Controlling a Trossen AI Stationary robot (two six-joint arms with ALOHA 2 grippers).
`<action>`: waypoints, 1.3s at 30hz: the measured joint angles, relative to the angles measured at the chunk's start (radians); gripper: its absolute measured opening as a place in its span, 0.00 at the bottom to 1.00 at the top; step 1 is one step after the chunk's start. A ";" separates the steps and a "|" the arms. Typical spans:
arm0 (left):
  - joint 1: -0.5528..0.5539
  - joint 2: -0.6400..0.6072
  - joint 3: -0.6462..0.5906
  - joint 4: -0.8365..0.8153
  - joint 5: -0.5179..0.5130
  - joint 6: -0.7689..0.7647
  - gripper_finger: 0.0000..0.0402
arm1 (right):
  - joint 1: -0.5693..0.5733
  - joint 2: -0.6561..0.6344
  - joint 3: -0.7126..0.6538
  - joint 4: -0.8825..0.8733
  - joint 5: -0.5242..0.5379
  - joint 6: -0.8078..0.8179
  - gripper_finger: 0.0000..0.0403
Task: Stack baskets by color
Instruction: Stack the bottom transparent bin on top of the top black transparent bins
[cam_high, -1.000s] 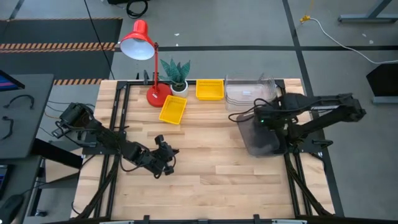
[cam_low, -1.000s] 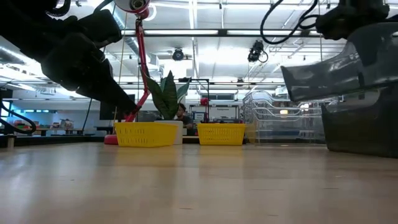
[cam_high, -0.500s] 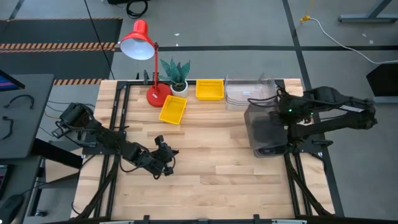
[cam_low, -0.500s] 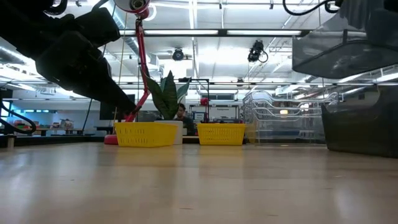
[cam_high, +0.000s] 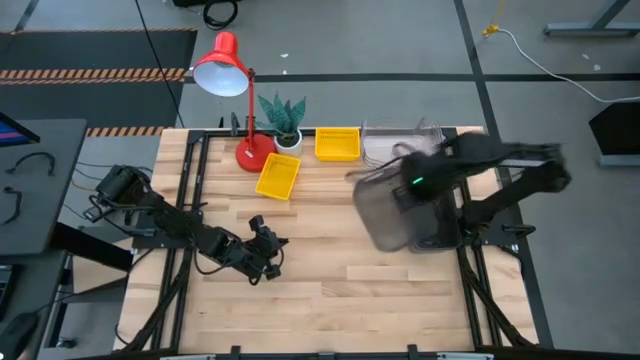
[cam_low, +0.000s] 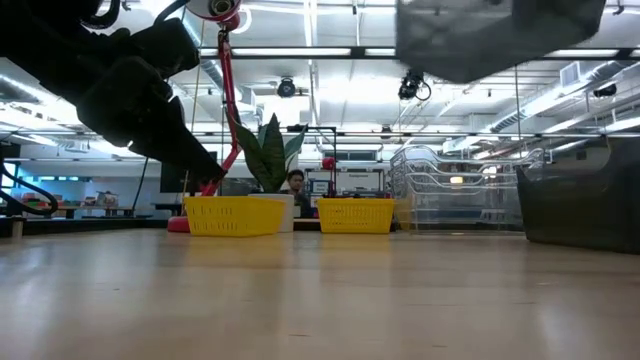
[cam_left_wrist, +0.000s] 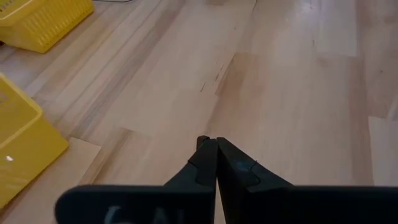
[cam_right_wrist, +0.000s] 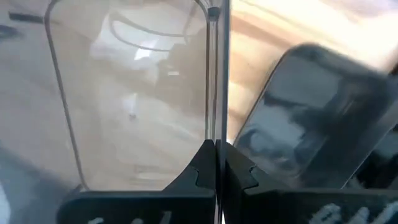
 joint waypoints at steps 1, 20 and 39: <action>0.000 0.000 0.000 0.000 0.000 0.000 0.03 | 0.011 0.043 0.001 -0.002 0.027 -0.020 0.01; -0.001 0.000 0.000 -0.003 0.000 0.003 0.03 | -0.320 -0.170 -0.182 -0.007 -0.095 -0.310 0.01; 0.084 0.000 0.000 -0.002 0.000 0.045 0.04 | 0.196 0.006 -0.145 0.000 0.198 -0.869 0.01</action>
